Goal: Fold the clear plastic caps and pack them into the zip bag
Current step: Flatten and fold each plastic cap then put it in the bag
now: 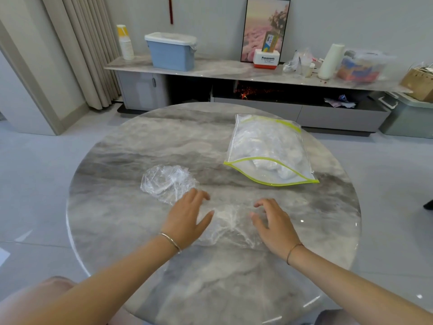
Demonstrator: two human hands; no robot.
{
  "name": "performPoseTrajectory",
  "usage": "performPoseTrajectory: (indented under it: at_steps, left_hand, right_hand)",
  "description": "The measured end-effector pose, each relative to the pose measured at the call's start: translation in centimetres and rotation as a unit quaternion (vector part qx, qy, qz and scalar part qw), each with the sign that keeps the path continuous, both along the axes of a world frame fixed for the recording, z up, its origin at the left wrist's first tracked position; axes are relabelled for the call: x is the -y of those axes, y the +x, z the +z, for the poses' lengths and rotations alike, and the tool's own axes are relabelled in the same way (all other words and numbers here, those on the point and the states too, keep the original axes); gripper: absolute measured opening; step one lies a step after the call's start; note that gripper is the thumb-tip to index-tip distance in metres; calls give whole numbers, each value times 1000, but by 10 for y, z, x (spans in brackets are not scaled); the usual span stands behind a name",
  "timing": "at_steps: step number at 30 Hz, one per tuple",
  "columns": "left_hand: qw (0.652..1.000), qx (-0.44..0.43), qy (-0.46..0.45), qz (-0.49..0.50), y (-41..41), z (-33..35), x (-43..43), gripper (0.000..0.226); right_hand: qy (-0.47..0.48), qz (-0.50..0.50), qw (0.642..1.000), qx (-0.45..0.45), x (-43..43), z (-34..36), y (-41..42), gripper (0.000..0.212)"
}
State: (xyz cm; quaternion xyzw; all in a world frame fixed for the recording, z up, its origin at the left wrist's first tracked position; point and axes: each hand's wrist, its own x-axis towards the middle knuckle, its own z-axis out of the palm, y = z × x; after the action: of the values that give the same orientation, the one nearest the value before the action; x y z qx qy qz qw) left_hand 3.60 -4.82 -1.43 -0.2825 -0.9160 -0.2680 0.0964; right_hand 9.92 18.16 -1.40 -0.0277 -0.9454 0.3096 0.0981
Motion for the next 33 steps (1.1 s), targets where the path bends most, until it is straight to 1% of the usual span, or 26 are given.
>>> performPoseTrajectory:
  at_steps: [1,2,3,4,6,8,11,12,14,15,17,19,22,24,26,27,29,31,33]
  left_hand:
    - [996,-43,-12,-75,0,0,-3,31]
    - [987,-66,-36,-140,-2,-4,-6,34]
    - [978,-67,-71,-183,-2,-10,-10,40]
    - [971,-54,-111,-205,-1,-15,-13,49]
    - [965,-5,-174,-196,1,-23,-18,68]
    - [959,61,-221,-165,3,-31,-18,78]
    - [948,91,-265,-148,3,-36,-19,93]
    - [947,93,-270,-146,3,-37,-19,96]
    - [946,91,-276,-142,4,-39,-20,99]
    - [946,89,-278,-142,4,-39,-20,99]
    - [946,91,-277,-142,6,-37,-20,99]
    - [947,95,-275,-134,7,-35,-19,96]
    - [963,76,-236,-102,4,-24,-15,94]
    - [969,79,-218,-89,0,-15,-9,90]
    - [968,96,-218,-84,-3,-9,-2,93]
    - [967,98,-220,-83,-2,-7,-1,94]
    - [968,91,-218,-85,0,-5,3,92]
    - [971,70,-211,-89,2,-7,5,84]
    - [977,13,-179,-115,2,-13,6,67]
  right_hand:
    - [6,18,1000,-16,4,1,2,25]
    - [14,33,999,-24,9,1,3,31]
    - [24,47,998,-18,12,1,3,38]
    - [36,57,998,5,15,-3,3,44]
    - [83,71,991,79,16,-10,2,57]
    - [142,81,976,145,13,-20,1,71]
    - [174,89,962,191,9,-30,1,102]
    - [181,92,960,195,8,-32,2,102]
    - [202,99,955,193,8,-35,4,82]
    - [207,101,954,189,9,-35,5,80]
    - [215,108,953,187,10,-35,6,87]
    - [210,110,955,178,8,-32,6,84]
    - [187,133,967,111,8,-18,7,80]
    - [162,172,971,45,10,-12,7,67]
    - [187,235,954,-22,11,-9,11,51]
    - [215,272,937,-43,11,-11,13,49]
    - [239,334,912,-14,12,-13,17,58]
    - [232,356,903,56,12,-11,19,72]
    - [234,353,902,82,12,-10,18,78]
